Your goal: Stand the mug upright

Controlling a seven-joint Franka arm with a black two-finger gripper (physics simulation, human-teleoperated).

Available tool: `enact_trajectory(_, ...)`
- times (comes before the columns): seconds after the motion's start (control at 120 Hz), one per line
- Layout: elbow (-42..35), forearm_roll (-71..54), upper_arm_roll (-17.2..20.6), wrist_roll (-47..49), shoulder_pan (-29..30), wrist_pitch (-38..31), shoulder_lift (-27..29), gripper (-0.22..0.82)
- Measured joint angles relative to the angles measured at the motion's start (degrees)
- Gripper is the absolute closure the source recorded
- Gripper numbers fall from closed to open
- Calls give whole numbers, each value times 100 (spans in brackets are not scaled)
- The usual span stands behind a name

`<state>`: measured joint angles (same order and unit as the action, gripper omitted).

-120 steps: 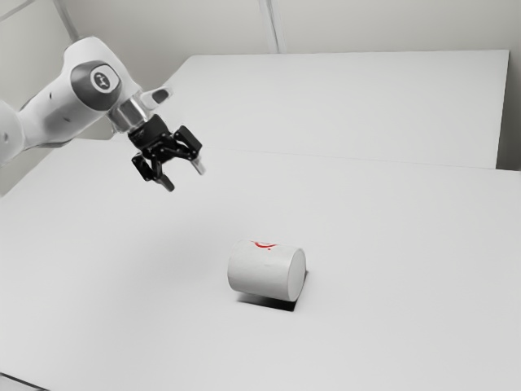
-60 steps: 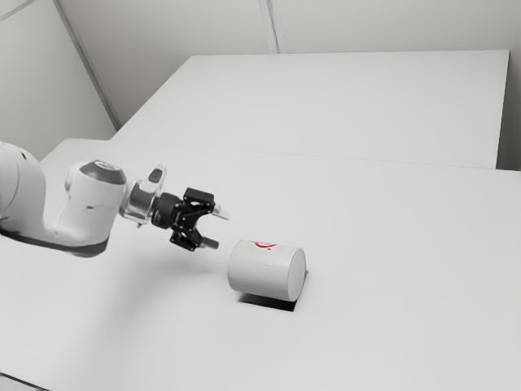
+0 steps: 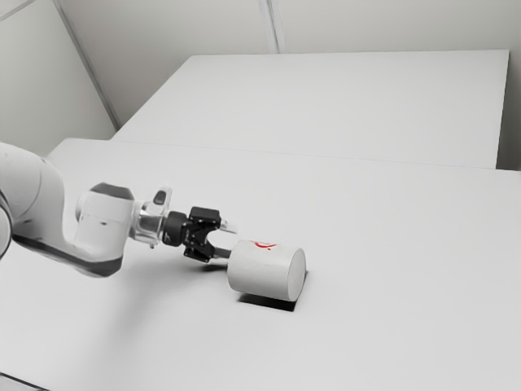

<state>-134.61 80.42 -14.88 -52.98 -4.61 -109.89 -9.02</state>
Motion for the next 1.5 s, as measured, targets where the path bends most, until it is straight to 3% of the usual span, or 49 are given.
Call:
enact_trajectory(0.775,-194,563,589,-1090,-6,12,-14,1)
enact_trajectory(0.842,-197,621,639,-1137,-6,7,-4,10)
enact_trajectory(0.967,-198,681,659,-1208,-7,-1,9,41)
enact_trajectory(1.058,-199,699,678,-1245,3,-8,32,57)
enact_trajectory(1.292,-166,951,771,-1329,1,229,247,72)
enact_trajectory(1.5,-62,1144,994,-1370,-12,367,443,76)
